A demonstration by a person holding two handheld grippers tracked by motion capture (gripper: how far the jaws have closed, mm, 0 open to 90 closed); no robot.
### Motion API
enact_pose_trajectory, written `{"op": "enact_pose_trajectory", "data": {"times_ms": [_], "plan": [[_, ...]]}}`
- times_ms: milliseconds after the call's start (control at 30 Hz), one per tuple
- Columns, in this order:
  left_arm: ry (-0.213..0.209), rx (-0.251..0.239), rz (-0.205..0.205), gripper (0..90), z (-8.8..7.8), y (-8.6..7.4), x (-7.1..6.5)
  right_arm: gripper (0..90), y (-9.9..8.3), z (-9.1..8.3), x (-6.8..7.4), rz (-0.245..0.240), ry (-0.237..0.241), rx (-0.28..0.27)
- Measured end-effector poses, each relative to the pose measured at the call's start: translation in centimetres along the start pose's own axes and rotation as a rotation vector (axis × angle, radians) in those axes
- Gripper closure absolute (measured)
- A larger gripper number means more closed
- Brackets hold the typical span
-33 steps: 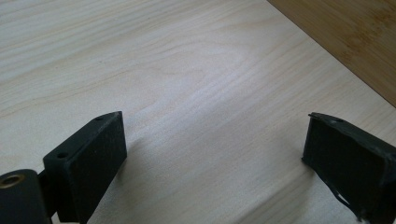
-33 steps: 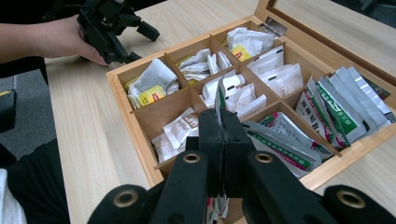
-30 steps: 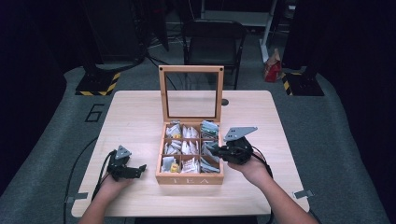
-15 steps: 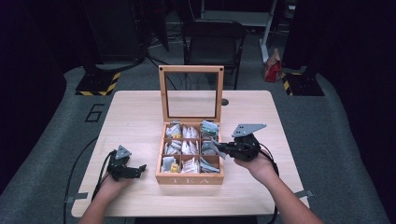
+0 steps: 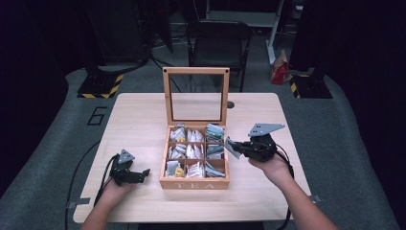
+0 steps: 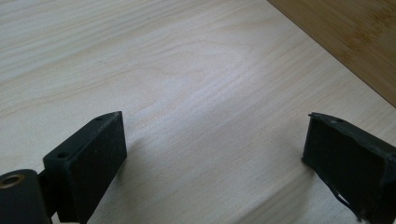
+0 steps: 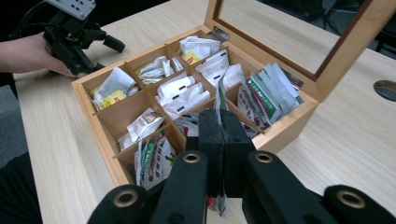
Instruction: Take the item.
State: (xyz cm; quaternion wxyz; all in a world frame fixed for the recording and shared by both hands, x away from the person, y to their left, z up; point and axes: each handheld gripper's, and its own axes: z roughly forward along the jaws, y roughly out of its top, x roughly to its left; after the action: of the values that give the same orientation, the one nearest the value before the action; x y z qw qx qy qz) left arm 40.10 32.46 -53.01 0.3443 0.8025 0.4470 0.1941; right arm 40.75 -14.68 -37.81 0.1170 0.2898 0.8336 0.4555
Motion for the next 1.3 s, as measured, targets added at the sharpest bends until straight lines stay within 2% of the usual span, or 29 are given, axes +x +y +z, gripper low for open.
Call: {"op": "enact_pose_trajectory", "data": {"times_ms": [667,1300], "plan": [[0.0,0.0,0.0,5.7,0.0,0.0,0.0,89.3,-0.3,-1.8,-2.1,0.024,-0.065,-0.028],[0.0,0.0,0.0,5.7,0.0,0.0,0.0,89.3,-1.4,-3.1,-4.3,0.047,-0.148,-0.017]]}}
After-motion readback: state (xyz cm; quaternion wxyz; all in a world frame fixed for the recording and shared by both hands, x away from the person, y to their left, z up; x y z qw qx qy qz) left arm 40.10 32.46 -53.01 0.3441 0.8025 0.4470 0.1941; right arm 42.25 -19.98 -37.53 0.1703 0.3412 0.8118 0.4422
